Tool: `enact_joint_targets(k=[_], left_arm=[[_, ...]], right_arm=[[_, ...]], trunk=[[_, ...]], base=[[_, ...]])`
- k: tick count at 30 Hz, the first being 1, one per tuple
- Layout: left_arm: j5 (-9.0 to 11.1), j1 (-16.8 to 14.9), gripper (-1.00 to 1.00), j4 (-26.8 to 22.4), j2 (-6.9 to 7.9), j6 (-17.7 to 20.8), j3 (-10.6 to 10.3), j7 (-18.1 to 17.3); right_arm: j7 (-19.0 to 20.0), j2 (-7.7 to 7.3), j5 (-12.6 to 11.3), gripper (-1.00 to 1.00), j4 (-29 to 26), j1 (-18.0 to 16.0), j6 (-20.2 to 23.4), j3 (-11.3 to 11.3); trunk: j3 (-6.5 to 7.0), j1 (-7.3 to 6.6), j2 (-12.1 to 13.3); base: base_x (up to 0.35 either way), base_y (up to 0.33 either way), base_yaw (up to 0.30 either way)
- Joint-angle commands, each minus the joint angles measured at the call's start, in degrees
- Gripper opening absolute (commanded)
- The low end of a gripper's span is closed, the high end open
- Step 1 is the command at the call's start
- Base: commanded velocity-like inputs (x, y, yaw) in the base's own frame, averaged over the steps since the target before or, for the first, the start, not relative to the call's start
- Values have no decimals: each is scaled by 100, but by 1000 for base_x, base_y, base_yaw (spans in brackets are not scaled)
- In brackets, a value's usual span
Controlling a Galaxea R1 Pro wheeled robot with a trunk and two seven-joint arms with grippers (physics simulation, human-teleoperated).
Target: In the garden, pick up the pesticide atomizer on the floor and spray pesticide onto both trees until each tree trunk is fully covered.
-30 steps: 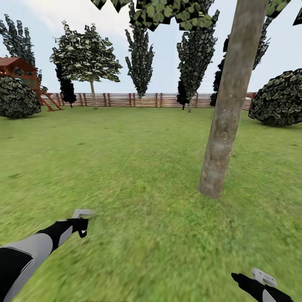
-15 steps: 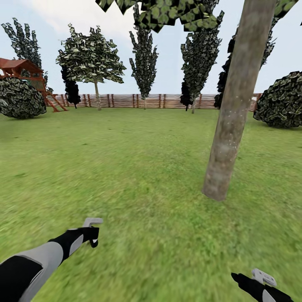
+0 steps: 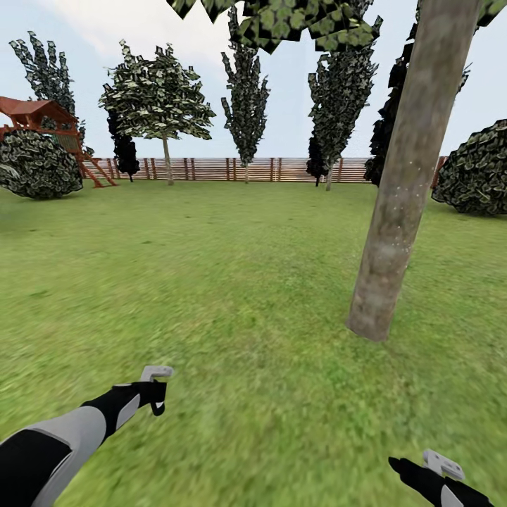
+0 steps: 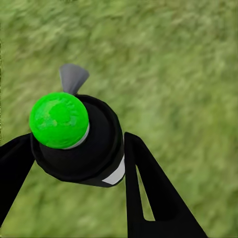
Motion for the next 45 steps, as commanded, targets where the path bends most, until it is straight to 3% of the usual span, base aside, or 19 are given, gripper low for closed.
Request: enact_joint_targets(k=[1, 4, 7, 8, 10, 12, 14, 17, 18, 20, 21, 23, 25, 28, 31, 34, 36, 39, 45], left_arm=[[-18, 0, -100, -5, 7, -10, -8, -13], [-447, 0, -100, -28, 33, -29, -312, -241], [-1234, 0, -100, -67, 167, -41, -842, -1366], [-1370, 0, -100, -111, 197, -43, -901, -1662], [-1855, 0, -100, -346, 299, -44, -991, -2431], [-2526, -1, -100, -787, 448, -45, -1028, -3406], [-2892, -6, -100, -1203, 572, -45, -1037, -4394], [-3050, -7, -100, -1636, 713, -153, -1038, -5473], [-3067, -12, -100, -1706, 734, -312, -1041, -5891], [-3210, -28, -100, -1765, 744, -521, -1043, -6393], [-3370, -31, -100, -1773, 742, -552, -1043, -6459], [-4015, -34, -100, -1783, 707, -593, -1037, -6579], [-4283, -34, -100, -1786, 660, -607, -1036, -6661], [-4369, -32, -100, -1789, 500, -619, -1035, -6695], [-4391, -34, -100, -1795, 150, -635, -1041, -6699], [-4434, -33, -100, -1795, -168, -649, -1043, -6699], [-4657, -34, -100, -1795, -322, -641, -1044, -6696], [-4927, -35, -100, -1796, -420, -621, -1044, -6699], [-4992, -34, -100, -1796, -557, -527, -1049, -6708]], right_arm=[[15, 0, 23, 100, -12, 0, 1, 19], [43, 3, 340, 100, -272, 0, 24, 747], [287, -3, 437, 100, -1483, 0, 102, 1967], [547, -4, 446, 100, -1705, 0, 169, 2111], [1768, -4, 472, 100, -2129, 0, 835, 2289], [3016, -5, 497, 100, -2559, 0, 1638, 2394], [3527, -4, 502, 100, -3068, -13, 1882, 2748], [3698, -5, 485, 100, -3924, -24, 1963, 3546], [3714, 0, 478, -100, -4122, -25, 1971, 3686], [3734, 28, 468, -100, -4388, -26, 1977, 3819], [3735, 77, 466, -100, -4430, -26, 1978, 3900], [3733, 363, 456, -100, -4486, -26, 1975, 4377], [3732, 559, 451, -100, -4504, -26, 1972, 4752], [3738, 803, 446, -100, -4590, -26, 1971, 5024], [3740, 863, 445, -100, -4732, -26, 1971, 5484], [3746, 981, 442, -100, -4763, -26, 1974, 5624], [3749, 1142, 443, -100, -4793, -26, 1975, 5647], [3749, 1368, 444, -100, -5004, -26, 1979, 5654], [3750, 1665, 444, -100, -5066, -26, 1979, 5866]], trunk=[[0, 0, 0], [0, 0, 0], [0, 0, 0], [0, 0, 0], [0, 0, 0], [0, 0, 0], [0, 0, 0], [0, 0, 0], [0, 0, 0], [0, 0, 0], [0, 0, 0], [0, 0, 0], [0, 0, 0], [0, 0, 0], [0, 0, 0], [0, 0, 0], [0, 0, 0], [0, 0, 0], [0, 0, 0]], base=[[0, 0, 0], [0, 0, 0], [0, 0, 0], [0, 0, 0], [0, 0, 0], [0, 0, 0], [0, 0, 0], [0, 0, 0], [0, 0, 0], [0, 0, 0], [0, 0, 0], [0, 0, 0], [0, 0, 0], [0, 0, 0], [0, 0, 0], [0, 0, 0], [0, 0, 0], [0, 0, 0], [0, 0, 0]])
